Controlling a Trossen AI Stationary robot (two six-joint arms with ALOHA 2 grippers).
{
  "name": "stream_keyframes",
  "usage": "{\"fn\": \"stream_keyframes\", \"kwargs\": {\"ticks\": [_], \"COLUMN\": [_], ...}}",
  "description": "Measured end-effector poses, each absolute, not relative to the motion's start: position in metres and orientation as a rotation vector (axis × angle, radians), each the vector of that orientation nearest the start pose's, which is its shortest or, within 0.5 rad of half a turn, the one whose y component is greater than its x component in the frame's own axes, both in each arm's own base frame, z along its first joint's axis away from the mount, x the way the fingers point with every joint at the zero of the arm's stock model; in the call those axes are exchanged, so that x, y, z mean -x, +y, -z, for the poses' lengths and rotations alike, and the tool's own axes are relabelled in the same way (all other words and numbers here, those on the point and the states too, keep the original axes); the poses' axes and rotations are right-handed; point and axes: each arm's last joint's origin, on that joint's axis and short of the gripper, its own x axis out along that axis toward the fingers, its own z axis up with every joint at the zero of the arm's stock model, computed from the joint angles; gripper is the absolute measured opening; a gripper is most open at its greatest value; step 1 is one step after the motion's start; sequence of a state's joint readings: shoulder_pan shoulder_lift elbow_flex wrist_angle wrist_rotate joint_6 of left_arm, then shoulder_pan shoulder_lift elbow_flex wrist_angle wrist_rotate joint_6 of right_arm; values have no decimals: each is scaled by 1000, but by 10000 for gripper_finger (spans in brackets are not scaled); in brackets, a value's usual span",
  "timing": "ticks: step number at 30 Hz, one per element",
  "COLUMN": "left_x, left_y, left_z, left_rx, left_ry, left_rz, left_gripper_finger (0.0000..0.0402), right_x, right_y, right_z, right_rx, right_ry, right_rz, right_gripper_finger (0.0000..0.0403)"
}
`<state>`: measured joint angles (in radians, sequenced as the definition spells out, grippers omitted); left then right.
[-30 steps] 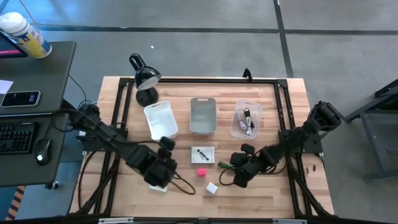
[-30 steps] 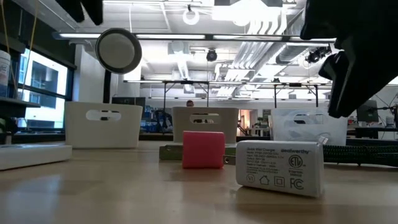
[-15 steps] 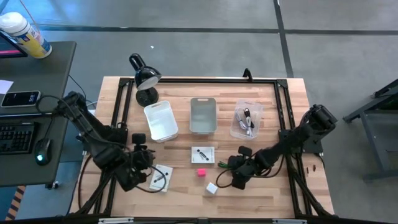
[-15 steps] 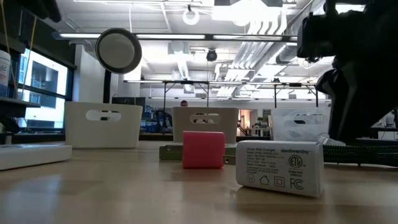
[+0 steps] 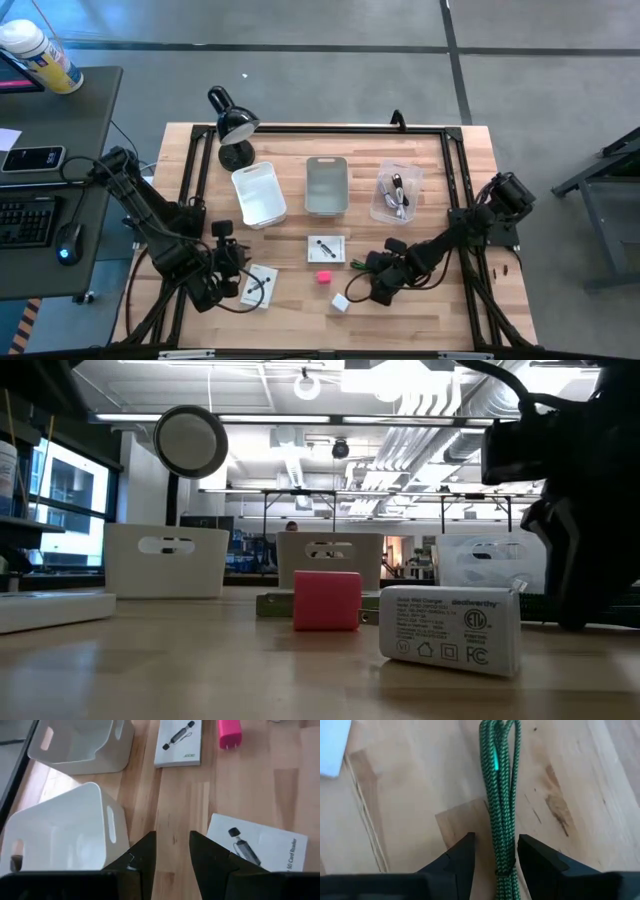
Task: Pick and place items into bin
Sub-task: Put the green charger cable into the transparent bin
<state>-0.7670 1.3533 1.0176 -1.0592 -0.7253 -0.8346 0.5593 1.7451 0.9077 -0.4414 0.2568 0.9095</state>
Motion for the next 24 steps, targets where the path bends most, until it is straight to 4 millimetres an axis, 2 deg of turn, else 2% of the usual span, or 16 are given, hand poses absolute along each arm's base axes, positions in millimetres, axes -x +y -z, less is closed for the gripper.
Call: {"fn": "stream_keyframes", "kwargs": {"ticks": [5, 12, 15, 18, 24], "left_x": [-178, -178, -178, -178, -178], "left_y": [-145, -144, -144, -144, -144], "left_z": [-249, -249, -249, -249, -249], "left_rx": [-197, -210, -225, -227, -228], "left_ry": [914, 903, 904, 904, 904], "left_rz": [-376, -384, -378, -377, -377], "left_gripper_finger": [104, 104, 104, 104, 104], "right_x": [-260, -260, -260, -260, -260], "right_y": [153, 153, 153, 153, 153], "right_z": [-130, -130, -130, -130, -130], "right_rx": [-295, -298, -299, -299, -311], "right_ry": [1151, 1151, 1149, 1149, 1149], "right_rz": [300, 303, 303, 302, 316], "right_gripper_finger": [111, 30, 12, 27, 99]}}
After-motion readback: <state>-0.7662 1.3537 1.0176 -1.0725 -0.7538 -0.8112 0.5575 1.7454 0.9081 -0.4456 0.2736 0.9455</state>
